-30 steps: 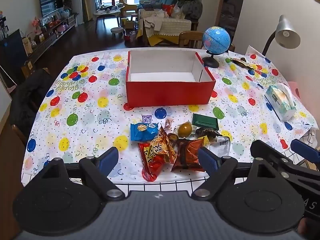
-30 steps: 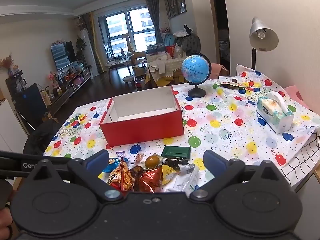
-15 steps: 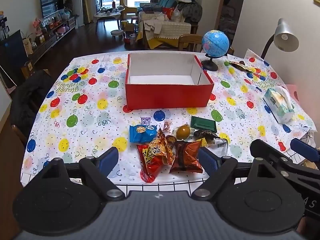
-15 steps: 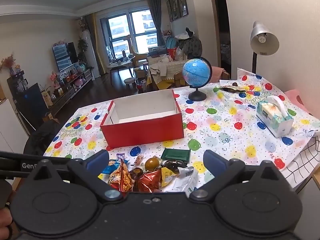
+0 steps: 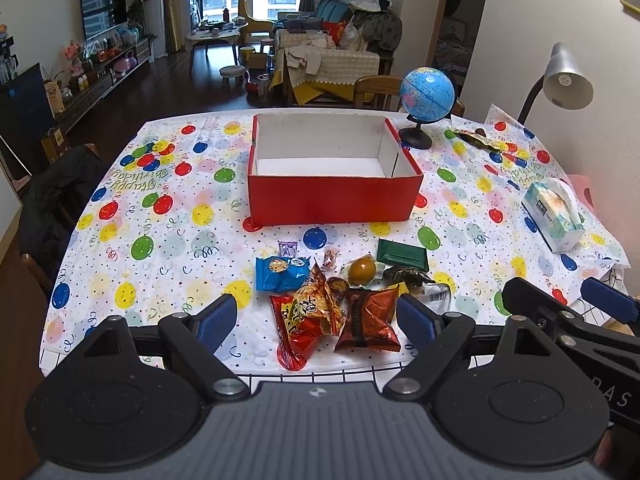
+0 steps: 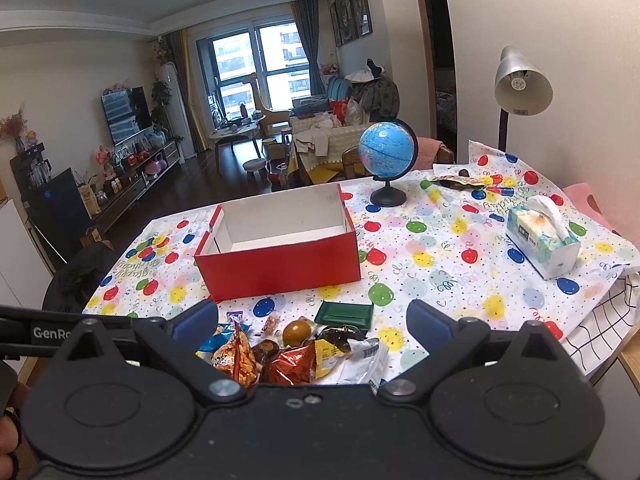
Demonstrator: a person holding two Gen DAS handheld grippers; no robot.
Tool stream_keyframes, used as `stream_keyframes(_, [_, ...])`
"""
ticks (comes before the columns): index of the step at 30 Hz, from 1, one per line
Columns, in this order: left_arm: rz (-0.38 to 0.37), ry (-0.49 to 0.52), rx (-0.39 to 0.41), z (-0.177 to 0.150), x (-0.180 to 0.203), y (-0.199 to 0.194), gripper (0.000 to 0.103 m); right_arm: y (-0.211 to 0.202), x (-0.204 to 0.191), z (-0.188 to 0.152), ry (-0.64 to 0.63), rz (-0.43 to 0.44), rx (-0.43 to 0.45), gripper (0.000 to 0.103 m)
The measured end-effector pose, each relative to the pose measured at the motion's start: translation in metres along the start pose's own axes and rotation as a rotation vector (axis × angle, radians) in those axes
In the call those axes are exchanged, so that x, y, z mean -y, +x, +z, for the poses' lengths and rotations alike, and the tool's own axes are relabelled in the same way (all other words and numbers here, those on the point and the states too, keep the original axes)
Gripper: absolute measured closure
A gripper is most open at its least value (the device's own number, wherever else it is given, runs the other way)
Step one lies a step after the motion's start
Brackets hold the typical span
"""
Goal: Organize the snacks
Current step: 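Move both tools toward the snack pile in front of the box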
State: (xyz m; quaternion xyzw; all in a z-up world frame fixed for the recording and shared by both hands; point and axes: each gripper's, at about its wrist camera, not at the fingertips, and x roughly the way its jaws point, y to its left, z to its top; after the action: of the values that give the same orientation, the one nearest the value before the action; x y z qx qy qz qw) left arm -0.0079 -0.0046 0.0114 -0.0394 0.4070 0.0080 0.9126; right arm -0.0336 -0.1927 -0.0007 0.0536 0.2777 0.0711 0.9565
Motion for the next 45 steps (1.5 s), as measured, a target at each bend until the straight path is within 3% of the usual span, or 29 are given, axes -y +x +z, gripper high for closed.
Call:
stream_keyframes(10, [0.011,-0.014,0.035,0.004,-0.005,-0.006,0.016,-0.007,-0.004,0.007,-0.035,-0.007,0.044,0.002])
stream_keyframes(20, [0.027,-0.033,0.063,0.012,-0.011,-0.010,0.016,-0.006,-0.006,0.016,-0.026,-0.005,0.025,0.002])
stream_keyframes(45, [0.018,-0.050,-0.012,0.004,-0.011,0.005,0.016,0.009,0.003,0.007,0.054,0.008,-0.100,0.005])
